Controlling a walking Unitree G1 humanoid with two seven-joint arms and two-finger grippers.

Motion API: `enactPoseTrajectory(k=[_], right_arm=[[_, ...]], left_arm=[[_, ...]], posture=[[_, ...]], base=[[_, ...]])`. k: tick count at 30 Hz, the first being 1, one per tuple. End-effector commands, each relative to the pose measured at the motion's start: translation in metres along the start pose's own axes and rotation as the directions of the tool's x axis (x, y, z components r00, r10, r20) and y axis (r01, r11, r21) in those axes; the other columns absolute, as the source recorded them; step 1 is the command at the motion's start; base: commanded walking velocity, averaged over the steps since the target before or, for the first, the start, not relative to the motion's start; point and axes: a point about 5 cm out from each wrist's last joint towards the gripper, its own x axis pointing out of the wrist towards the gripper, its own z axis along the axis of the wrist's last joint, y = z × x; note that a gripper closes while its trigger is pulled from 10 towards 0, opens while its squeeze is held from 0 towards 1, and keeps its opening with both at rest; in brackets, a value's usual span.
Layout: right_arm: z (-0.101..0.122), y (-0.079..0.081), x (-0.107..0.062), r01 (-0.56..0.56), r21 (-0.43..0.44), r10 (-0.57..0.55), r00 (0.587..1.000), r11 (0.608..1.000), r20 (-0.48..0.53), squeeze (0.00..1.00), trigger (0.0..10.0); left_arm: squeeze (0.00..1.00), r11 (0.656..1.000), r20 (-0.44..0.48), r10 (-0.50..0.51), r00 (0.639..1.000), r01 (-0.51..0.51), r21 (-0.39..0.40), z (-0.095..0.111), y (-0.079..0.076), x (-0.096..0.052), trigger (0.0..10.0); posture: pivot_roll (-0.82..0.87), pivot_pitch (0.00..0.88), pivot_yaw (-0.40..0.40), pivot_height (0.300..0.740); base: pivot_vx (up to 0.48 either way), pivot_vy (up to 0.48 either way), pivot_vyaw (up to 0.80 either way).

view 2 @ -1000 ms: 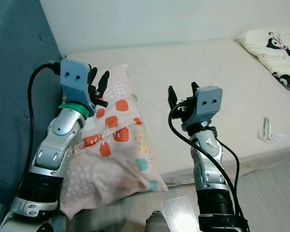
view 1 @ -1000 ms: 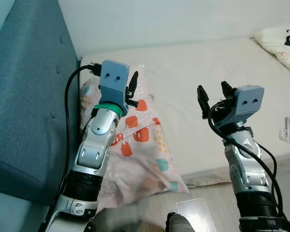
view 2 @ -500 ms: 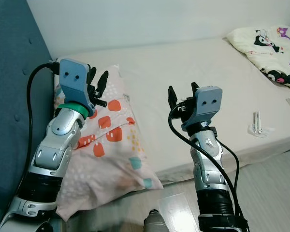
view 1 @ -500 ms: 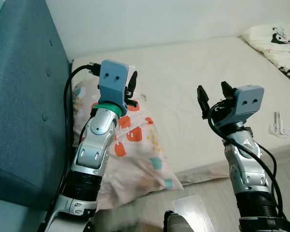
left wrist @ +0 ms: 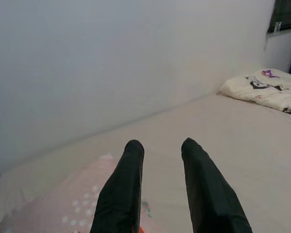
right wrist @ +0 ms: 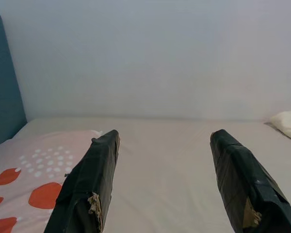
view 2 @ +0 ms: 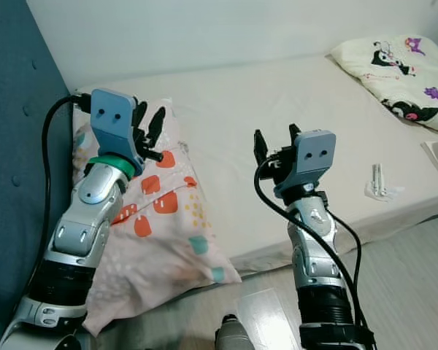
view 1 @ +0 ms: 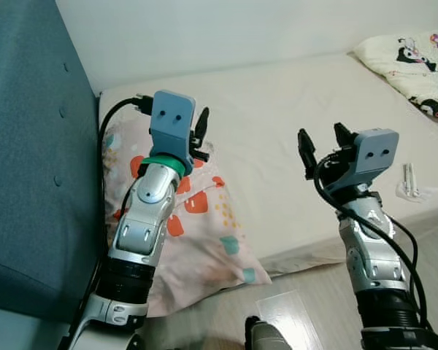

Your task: Clean up the room

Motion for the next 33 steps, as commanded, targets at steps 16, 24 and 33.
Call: enactPoseTrajectory(k=[16, 24, 33], right_arm=[[-0.0046, 0.002, -0.0035, -0.013, -0.019, 0.012, 1.0, 1.0, -0.026, 0.0, 10.0], [-0.0027, 0.0011, -0.004, -0.004, 0.006, 0.004, 1.0, 1.0, -0.014, 0.0, 10.0], [-0.003, 0.002, -0.0046, -0.008, 0.005, 0.008, 1.0, 1.0, -0.018, 0.0, 10.0]], left_arm=[[0.0, 1.0, 0.006, -0.008, 1.0, 0.008, 0.021, -0.001, -0.0005, -0.001, 10.0], [0.0, 1.0, -0.001, -0.004, 1.0, 0.004, 0.024, -0.0021, 0.0005, -0.0006, 10.0], [0.0, 0.999, -0.015, -0.001, 1.0, 0.001, 0.037, -0.0038, 0.0007, -0.0005, 10.0]], posture=[[-0.12, 0.0, -0.001, 0.74], [-0.12, 0.0, 0.001, 0.74], [-0.12, 0.0, 0.002, 0.74]], base=[[0.0, -0.247, 0.31], [0.0, -0.43, 0.0], [0.0, -0.113, 0.0]])
